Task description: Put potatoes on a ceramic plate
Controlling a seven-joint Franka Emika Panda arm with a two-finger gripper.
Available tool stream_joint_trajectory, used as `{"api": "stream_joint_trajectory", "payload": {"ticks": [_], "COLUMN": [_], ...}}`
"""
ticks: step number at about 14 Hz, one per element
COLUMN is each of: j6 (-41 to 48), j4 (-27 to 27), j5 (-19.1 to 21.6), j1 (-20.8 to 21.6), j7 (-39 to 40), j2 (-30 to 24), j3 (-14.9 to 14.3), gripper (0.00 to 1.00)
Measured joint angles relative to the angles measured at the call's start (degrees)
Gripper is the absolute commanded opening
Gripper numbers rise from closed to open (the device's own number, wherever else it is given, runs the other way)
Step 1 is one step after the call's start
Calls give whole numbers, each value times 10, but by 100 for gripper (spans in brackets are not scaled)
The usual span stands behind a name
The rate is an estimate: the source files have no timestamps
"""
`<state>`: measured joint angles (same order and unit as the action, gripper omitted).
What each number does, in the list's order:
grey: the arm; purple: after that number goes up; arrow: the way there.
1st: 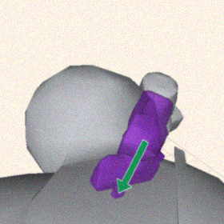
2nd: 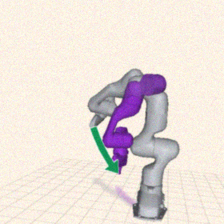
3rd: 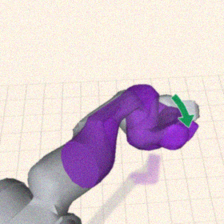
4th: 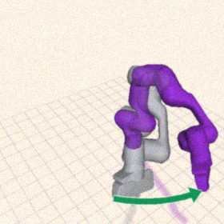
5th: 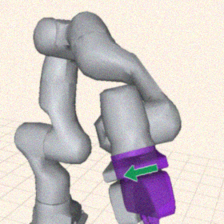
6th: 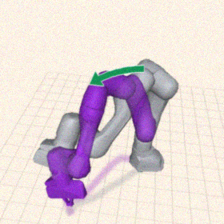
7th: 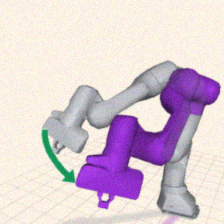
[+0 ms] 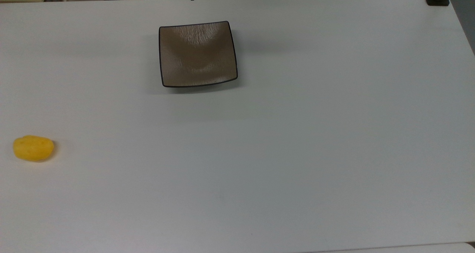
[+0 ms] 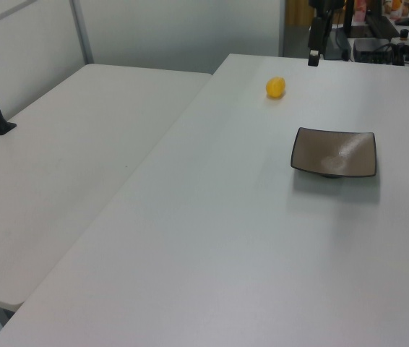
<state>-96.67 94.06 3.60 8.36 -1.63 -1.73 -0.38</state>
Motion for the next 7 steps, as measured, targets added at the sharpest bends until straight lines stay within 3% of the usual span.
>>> {"api": "stream_joint_trajectory", "payload": {"ticks": [7], "j6": [0], "j4": [0], "j5": [0], "j1": [2], "j7": [0], "j2": [-2], "j3": [-4], "gripper": [100]}}
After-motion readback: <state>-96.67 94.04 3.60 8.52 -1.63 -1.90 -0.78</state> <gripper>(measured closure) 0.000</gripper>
